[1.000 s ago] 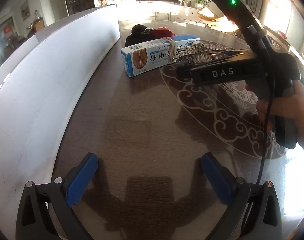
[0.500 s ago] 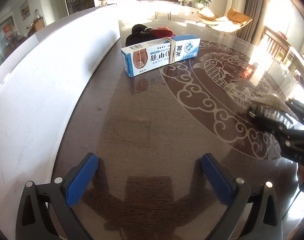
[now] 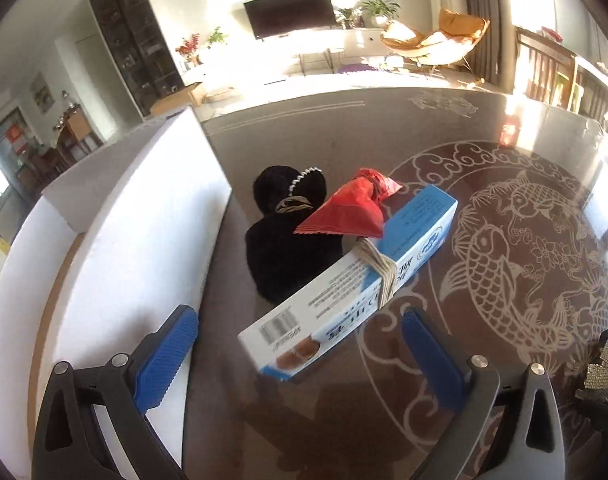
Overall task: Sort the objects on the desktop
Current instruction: 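Grasp the blue-and-white medicine box with the left tool while the right tool holds the bow, then carry the box with the left tool while the right tool carries the bow, release both into tray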
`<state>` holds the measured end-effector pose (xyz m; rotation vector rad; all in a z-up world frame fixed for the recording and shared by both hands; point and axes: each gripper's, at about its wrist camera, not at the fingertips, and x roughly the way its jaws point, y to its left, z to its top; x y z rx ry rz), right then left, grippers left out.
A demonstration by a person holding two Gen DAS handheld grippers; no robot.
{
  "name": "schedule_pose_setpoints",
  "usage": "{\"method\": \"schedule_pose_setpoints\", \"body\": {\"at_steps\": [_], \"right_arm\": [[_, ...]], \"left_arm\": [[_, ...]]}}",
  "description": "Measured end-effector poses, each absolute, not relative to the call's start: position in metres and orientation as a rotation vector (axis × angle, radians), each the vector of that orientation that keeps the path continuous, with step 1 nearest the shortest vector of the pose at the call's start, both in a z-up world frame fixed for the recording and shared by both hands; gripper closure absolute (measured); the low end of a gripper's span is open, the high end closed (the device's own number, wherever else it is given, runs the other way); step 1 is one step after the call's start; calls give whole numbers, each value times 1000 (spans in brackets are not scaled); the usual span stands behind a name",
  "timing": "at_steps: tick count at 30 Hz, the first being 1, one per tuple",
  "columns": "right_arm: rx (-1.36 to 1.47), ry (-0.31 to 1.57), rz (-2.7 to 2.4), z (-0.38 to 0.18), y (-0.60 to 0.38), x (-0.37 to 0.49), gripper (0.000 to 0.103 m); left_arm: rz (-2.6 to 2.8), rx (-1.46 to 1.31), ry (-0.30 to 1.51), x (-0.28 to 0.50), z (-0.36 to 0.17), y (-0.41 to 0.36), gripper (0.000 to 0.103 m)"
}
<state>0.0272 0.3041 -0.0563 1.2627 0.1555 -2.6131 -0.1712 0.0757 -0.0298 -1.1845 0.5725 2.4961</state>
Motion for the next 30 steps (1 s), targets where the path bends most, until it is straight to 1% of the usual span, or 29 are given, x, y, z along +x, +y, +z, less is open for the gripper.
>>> {"method": "schedule_pose_setpoints", "body": {"at_steps": [2, 3, 4, 5, 6, 7, 8, 9, 14, 23, 27, 28, 29, 30], "right_arm": [[1263, 155, -2613, -56, 304, 27, 47], [1263, 155, -2613, -56, 304, 27, 47], [1262, 154, -2613, -57, 304, 27, 47], [1262, 151, -2612, -56, 305, 28, 47], [1262, 149, -2612, -56, 305, 29, 48], [1261, 147, -2612, -56, 305, 29, 47], [1261, 146, -2612, -56, 305, 29, 47], [1261, 148, -2612, -56, 305, 30, 48], [1262, 154, -2613, -56, 305, 30, 48], [1263, 163, -2616, -56, 305, 30, 48], [1263, 170, -2619, -56, 306, 31, 48], [1264, 172, -2621, -56, 306, 31, 48], [1264, 174, -2622, -56, 306, 31, 48], [1266, 176, -2625, -56, 306, 31, 47]], "left_arm": [[2447, -1193, 649, -178, -39, 87, 0], [2425, -1180, 678, -177, -41, 91, 3], [2411, -1152, 679, -176, -40, 94, 9], [2410, -1139, 665, -174, -37, 95, 26], [2427, -1140, 657, -174, -35, 94, 41], [2435, -1142, 623, -173, -32, 92, 50], [2439, -1146, 582, -172, -30, 88, 67], [2436, -1160, 546, -171, -28, 85, 81], [2468, -1182, 491, -144, -30, 71, 82], [2453, -1273, 382, -41, -32, 37, 82], [2451, -1309, 318, -19, -34, 27, 79], [2450, -1316, 313, -18, -38, 28, 76], [2470, -1302, 314, -17, -39, 28, 67], [2489, -1298, 327, -17, -40, 26, 46]]}}
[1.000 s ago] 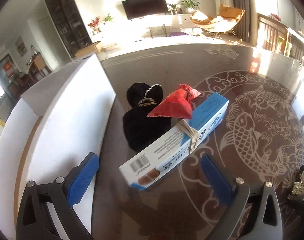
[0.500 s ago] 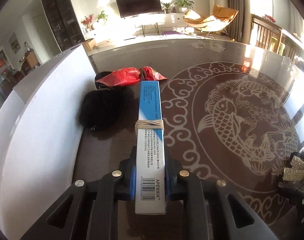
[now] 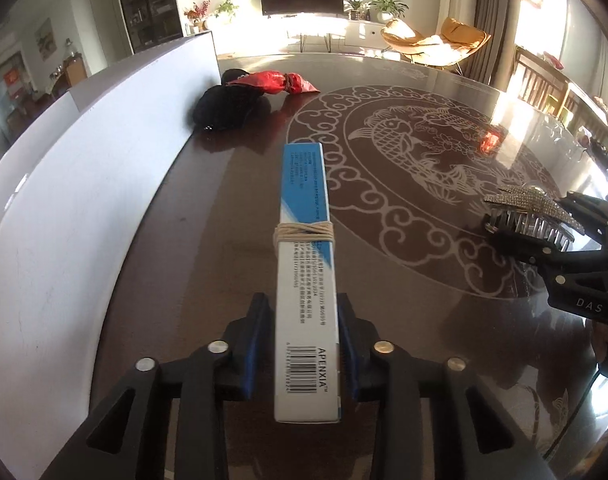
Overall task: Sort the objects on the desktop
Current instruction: 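Carry the box with the left tool while the right tool carries the bow, release both into tray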
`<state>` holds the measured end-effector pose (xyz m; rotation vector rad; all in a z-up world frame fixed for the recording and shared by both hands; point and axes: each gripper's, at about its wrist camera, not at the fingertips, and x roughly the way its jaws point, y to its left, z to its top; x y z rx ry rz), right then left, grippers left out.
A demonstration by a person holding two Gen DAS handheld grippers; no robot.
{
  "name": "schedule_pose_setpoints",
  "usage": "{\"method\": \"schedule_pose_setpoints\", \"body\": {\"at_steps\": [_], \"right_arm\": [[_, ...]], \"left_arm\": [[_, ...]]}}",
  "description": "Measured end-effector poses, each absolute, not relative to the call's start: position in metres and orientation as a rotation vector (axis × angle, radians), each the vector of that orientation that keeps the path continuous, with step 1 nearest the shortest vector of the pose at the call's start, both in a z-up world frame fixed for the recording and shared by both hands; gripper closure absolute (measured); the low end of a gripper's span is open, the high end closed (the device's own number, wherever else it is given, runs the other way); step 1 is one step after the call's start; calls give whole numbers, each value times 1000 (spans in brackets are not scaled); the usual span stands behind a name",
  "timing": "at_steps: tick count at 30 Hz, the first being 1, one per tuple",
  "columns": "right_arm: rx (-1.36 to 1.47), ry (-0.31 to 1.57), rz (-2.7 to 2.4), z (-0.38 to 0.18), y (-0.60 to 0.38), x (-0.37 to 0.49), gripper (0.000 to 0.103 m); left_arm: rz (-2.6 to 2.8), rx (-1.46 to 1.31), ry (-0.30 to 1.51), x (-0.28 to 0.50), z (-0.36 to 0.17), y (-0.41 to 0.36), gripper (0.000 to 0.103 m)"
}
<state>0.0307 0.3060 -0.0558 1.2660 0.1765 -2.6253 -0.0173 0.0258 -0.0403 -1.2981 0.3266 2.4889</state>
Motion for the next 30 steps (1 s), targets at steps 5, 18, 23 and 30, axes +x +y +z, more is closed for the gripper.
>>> {"method": "schedule_pose_setpoints", "body": {"at_steps": [5, 18, 23, 30], "right_arm": [[1302, 138, -2637, -57, 313, 27, 26], [1268, 6, -2631, -47, 317, 35, 52], [1141, 6, -2627, -1, 291, 34, 52], [898, 45, -2497, 91, 192, -12, 52]], "left_arm": [[2518, -1286, 381, -26, -45, 28, 21], [2551, -1169, 80, -32, -10, 4, 79], [2588, -1076, -53, -23, 35, -23, 79], [2821, -1082, -260, -32, 93, -120, 79]]}}
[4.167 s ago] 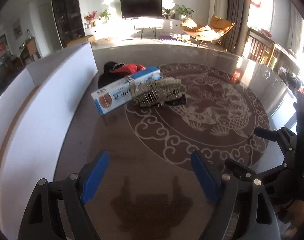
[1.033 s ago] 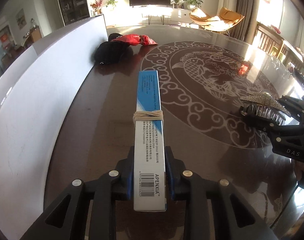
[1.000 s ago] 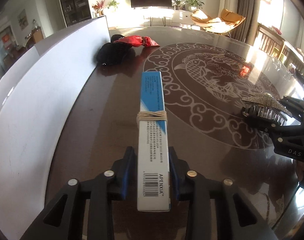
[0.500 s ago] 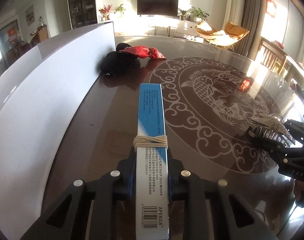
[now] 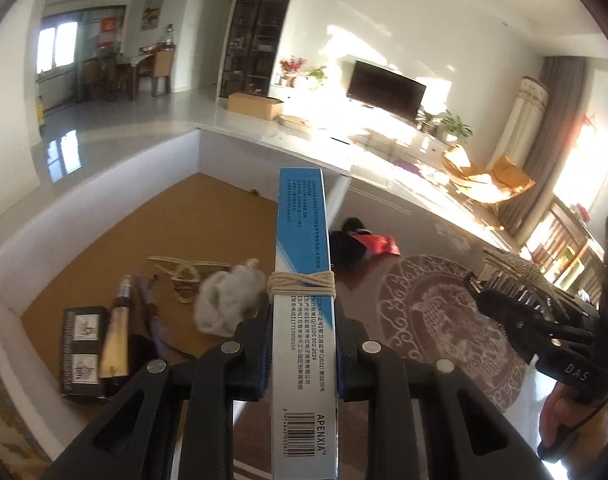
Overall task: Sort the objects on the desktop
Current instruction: 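Carry the box with the left tool while the right tool carries the bow, release both into tray, then grasp the black knit item with pearl trim with the right tool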
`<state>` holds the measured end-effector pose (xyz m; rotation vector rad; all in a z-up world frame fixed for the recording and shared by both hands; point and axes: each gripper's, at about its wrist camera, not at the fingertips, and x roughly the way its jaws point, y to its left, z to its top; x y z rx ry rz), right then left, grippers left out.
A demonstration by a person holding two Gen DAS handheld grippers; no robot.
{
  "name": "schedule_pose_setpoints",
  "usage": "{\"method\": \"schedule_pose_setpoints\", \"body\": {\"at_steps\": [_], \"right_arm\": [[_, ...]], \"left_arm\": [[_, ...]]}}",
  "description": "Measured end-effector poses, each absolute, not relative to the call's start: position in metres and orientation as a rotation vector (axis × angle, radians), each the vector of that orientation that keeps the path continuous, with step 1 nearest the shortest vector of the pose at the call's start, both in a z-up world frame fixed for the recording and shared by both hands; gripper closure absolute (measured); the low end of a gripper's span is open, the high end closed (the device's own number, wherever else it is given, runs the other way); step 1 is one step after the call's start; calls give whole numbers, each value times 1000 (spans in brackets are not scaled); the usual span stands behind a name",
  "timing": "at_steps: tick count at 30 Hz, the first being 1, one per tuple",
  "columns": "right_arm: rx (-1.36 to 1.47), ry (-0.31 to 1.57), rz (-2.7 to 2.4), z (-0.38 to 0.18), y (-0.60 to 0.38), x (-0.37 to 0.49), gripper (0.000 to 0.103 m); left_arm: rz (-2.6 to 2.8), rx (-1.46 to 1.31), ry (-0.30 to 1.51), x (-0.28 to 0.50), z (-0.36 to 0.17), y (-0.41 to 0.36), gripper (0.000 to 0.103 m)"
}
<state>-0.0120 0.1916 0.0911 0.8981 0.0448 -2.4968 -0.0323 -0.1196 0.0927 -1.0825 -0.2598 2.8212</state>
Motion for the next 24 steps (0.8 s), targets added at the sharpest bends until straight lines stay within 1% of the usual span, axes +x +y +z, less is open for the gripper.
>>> {"method": "schedule_pose_setpoints", "body": {"at_steps": [3, 5, 9, 10, 11, 12, 13, 14, 15, 16, 18, 24], "right_arm": [[847, 62, -2383, 112, 124, -39, 52], [843, 99, -2323, 112, 77, -57, 52], [925, 196, -2244, 78, 0, -88, 51], [925, 196, -2244, 78, 0, -88, 51], [978, 239, -2222, 53, -23, -96, 51], [1001, 203, -2223, 44, -27, -103, 50], [1033, 185, -2232, 36, -29, -109, 49], [1060, 175, -2246, 30, -30, -115, 45], [1064, 159, -2254, 27, -29, -119, 31], [1050, 138, -2258, 25, -27, -121, 22], [1028, 128, -2270, 25, -22, -123, 21], [968, 123, -2321, 38, 3, -116, 19]], "left_arm": [[2910, -1220, -324, -51, 86, -163, 80], [2934, -1331, -352, -63, 73, -183, 80], [2892, -1470, -416, -77, 42, -201, 79], [2875, -1479, -448, -78, 40, -203, 80], [2897, -1518, -396, -80, 38, -202, 78], [2903, -1541, -393, -81, 37, -201, 73], [2892, -1558, -401, -82, 35, -202, 66], [2875, -1588, -410, -83, 32, -203, 40], [2868, -1621, -415, -85, 30, -203, 14], [2878, -1641, -410, -86, 30, -204, 9], [2878, -1638, -417, -88, 30, -206, 8], [2851, -1674, -551, -90, 22, -218, 8]]}}
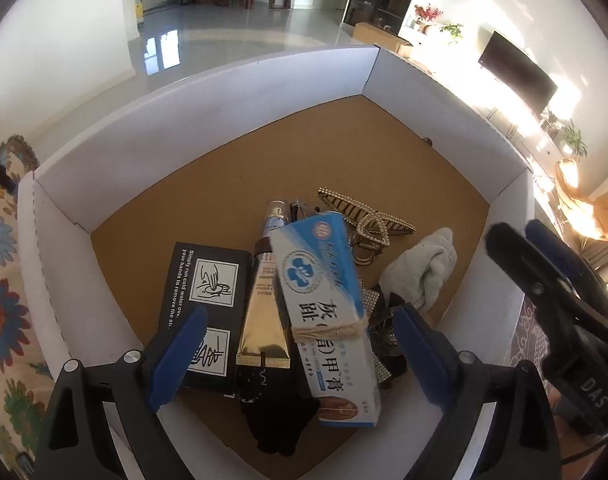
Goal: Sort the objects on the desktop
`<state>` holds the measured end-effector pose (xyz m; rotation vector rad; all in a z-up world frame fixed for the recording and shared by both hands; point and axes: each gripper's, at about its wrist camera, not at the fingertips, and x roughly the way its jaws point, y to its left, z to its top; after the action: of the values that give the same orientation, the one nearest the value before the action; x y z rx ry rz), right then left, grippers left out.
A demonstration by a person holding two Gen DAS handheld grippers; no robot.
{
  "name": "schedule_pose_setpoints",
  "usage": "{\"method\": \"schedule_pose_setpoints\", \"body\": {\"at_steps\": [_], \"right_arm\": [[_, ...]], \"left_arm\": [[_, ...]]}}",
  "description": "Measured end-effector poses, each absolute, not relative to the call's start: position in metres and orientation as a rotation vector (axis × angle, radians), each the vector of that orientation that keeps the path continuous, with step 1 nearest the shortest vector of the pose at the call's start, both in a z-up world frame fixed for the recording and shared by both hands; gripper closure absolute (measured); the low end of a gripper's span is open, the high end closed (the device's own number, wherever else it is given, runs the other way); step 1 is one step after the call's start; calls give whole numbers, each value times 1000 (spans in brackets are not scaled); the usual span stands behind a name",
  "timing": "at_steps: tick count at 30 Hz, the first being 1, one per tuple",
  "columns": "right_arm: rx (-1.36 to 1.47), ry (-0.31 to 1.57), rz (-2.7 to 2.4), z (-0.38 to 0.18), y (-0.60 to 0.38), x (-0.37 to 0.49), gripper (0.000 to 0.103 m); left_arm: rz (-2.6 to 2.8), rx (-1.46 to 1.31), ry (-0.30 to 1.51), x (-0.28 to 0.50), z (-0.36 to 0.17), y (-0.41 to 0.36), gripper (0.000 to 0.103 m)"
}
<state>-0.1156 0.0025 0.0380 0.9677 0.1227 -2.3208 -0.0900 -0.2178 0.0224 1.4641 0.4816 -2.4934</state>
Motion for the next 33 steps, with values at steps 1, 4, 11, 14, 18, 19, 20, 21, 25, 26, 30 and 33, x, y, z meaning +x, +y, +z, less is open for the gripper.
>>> {"method": "schedule_pose_setpoints", "body": {"at_steps": [1, 4, 11, 14, 18, 19, 20, 21, 25, 26, 30, 33], "right_arm": [[914, 111, -2362, 45, 22, -104, 17], [823, 117, -2475, 48, 65, -82, 0], [1092, -6, -2735, 11, 190, -160, 0], [1152, -6, -2737, 9, 200, -214, 1], [1230, -8, -2703, -10, 182, -273, 4], [1273, 15, -2686, -20, 176, -283, 6], [1320, 37, -2659, -31, 171, -291, 9], [1374, 50, -2605, -43, 167, -296, 22], [1314, 244, -2518, -58, 149, -273, 52], [1288, 279, -2498, -58, 148, -260, 52], [1212, 303, -2425, -61, 165, -187, 52], [1176, 322, -2396, -64, 191, -122, 52]], "left_arm": [[-2505, 1444, 508, -87, 24, -220, 8], [-2581, 1322, 577, -74, 33, -225, 8], [-2586, 1235, 647, -69, 39, -232, 8], [-2590, 1247, 673, -73, 37, -234, 8], [-2601, 1261, 708, -73, 36, -235, 8], [-2603, 1261, 713, -74, 36, -236, 8], [-2605, 1259, 717, -74, 36, -236, 8], [-2608, 1257, 719, -74, 36, -236, 8], [-2635, 1264, 672, -75, 38, -229, 8], [-2645, 1266, 641, -77, 38, -225, 8], [-2708, 1212, 425, -73, 51, -199, 8], [-2802, 1142, 317, -65, 65, -172, 8]]}}
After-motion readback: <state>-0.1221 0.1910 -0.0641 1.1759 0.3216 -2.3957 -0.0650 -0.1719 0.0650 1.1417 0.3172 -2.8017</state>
